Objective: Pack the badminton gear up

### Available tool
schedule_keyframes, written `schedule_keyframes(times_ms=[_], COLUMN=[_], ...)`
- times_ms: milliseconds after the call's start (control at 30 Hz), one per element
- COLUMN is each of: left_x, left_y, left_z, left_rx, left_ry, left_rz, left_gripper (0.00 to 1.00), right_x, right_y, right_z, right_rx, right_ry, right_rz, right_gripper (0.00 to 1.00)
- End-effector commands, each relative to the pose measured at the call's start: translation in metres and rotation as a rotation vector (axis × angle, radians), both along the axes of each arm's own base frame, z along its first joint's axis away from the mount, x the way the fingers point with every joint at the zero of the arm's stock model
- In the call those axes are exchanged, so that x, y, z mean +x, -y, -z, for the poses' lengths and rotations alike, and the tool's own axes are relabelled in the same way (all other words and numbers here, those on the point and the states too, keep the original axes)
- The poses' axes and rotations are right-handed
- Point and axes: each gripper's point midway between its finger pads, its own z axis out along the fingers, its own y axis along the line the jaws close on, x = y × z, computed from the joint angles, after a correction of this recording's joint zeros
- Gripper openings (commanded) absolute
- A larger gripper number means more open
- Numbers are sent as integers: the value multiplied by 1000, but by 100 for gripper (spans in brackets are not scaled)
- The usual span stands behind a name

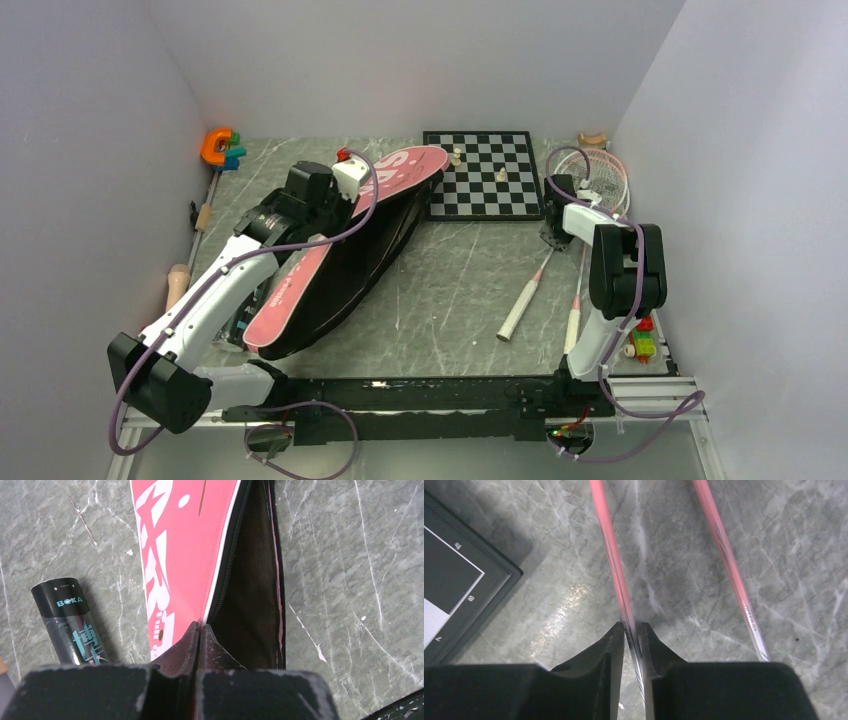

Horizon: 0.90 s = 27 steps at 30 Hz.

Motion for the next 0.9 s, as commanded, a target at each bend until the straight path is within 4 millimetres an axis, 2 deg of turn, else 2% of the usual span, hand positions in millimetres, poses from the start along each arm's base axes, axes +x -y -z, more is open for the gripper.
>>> schedule_keyframes(times_ms=[0, 100, 200, 400, 533, 733, 867], left_x=[2, 2, 3, 2, 3, 4, 8], left_y=[-1, -2, -3, -4, -5, -5, -2], left_z=[-19, -19, -20, -19, -19, -16, -14], left_rx=[-38, -39, -43, -43, -46, -47, -51], left_ry=[63, 60, 62, 59, 61, 53, 50], left_rz=[2, -2, -8, -13, -15, -22, -18], left_gripper=[0, 0, 0, 0, 0, 0, 0], right_x=[3, 2, 1, -10, -33, -74, -103], right_y=[-3, -7, -14, -34, -45, -55, -81], right_z=[0, -5, -17, -61, -83, -99, -118], right_rx=[-3, -14, -25, -85, -98, -94, -47], right_ry=[34, 43, 63, 150, 193, 191, 219], right_rz=[-11, -30, -58, -101, -121, -154, -256], right_gripper=[18, 14, 0, 0, 0, 0, 0])
